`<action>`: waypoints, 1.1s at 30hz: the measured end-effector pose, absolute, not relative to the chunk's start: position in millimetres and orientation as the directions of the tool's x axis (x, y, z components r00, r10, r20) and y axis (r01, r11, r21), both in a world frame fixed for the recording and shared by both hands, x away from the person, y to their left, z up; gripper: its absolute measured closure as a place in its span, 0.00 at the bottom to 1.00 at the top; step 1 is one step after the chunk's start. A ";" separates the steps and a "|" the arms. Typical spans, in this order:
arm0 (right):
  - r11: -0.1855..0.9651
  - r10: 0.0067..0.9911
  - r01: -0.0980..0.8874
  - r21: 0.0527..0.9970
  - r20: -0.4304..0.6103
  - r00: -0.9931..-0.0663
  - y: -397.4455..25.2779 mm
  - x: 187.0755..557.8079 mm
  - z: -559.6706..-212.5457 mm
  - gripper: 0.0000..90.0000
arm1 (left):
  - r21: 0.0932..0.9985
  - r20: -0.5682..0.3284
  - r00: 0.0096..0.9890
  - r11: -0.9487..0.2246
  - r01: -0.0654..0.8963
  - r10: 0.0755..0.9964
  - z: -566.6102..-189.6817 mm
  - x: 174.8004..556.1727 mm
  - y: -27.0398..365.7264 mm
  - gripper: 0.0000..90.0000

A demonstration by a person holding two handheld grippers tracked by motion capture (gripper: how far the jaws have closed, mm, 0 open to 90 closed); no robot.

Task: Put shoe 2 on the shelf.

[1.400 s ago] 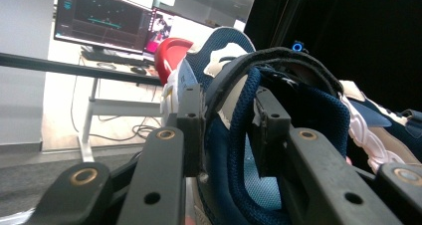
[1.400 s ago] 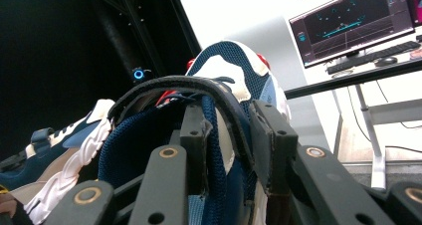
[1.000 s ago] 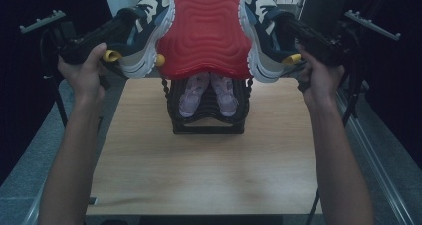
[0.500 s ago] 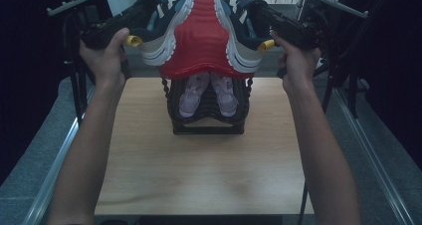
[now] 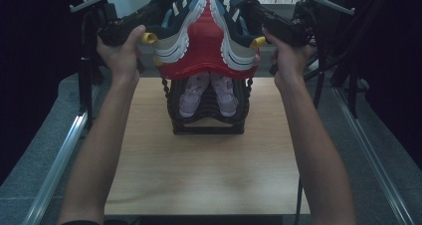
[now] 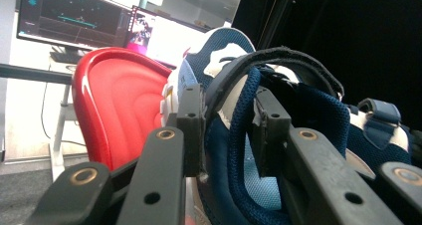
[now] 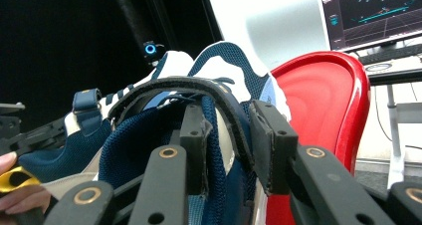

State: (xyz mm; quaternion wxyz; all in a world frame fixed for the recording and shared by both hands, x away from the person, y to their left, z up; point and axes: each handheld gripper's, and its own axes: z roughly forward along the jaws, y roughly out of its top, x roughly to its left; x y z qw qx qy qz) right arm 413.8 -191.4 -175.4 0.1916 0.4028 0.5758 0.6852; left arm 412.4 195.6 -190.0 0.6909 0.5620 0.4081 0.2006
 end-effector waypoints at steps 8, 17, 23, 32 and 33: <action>-0.270 0.747 0.223 0.937 0.350 -0.566 -184.3 432.2 -180.4 0.77 | 0.937 -0.348 0.543 0.298 0.180 0.764 -197.6 424.2 185.5 0.78; -0.236 0.770 0.228 0.945 0.325 -0.550 -176.1 447.0 -185.0 0.77 | 0.940 -0.342 0.530 0.287 0.186 0.776 -205.9 434.8 178.5 0.78; -0.178 0.804 0.227 0.957 0.275 -0.527 -171.2 452.7 -190.7 0.77 | 0.954 -0.297 0.507 0.232 0.188 0.809 -213.1 437.0 170.1 0.76; -0.099 0.813 0.211 0.972 0.201 -0.546 -165.1 454.6 -195.5 0.73 | 0.962 -0.271 0.497 0.211 0.174 0.824 -222.1 435.5 165.9 0.72; -0.101 0.809 0.214 0.972 0.205 -0.550 -165.6 455.0 -195.4 0.72 | 0.961 -0.273 0.502 0.212 0.176 0.821 -222.4 435.4 165.4 0.71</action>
